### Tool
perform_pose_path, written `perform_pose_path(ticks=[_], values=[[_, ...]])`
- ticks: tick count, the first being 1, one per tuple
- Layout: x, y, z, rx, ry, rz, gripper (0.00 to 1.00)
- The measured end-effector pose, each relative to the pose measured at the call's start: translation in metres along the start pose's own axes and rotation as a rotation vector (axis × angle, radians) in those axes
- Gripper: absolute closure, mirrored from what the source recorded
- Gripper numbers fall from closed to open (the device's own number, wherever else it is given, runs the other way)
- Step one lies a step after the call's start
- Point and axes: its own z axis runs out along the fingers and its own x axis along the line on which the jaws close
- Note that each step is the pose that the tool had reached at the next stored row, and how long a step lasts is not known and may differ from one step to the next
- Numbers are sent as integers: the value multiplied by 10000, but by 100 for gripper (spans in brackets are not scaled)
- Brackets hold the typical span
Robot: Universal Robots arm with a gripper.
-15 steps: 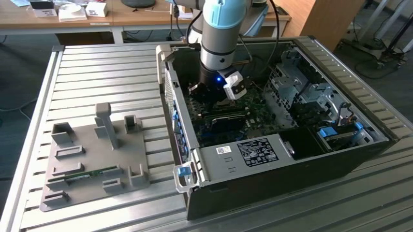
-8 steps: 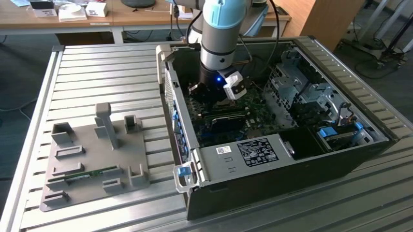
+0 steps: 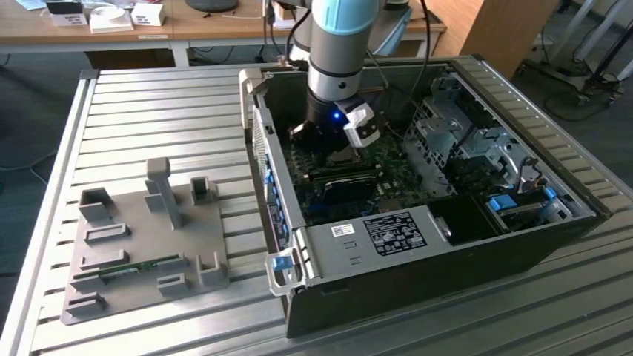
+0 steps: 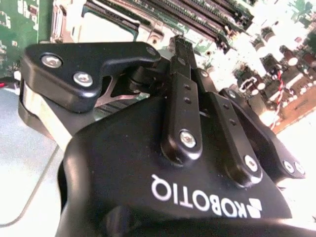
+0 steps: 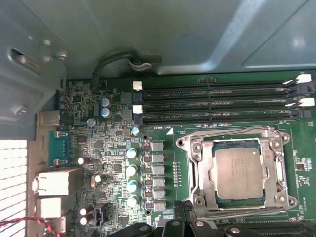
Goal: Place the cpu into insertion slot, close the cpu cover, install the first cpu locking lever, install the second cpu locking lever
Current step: 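Install the second cpu locking lever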
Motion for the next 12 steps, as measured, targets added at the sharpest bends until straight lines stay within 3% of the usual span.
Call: perform_pose_path(ticks=[8, 12], values=[[-7, 3, -30, -8, 0, -2, 89], [-60, 8, -24, -10, 0, 0, 89]])
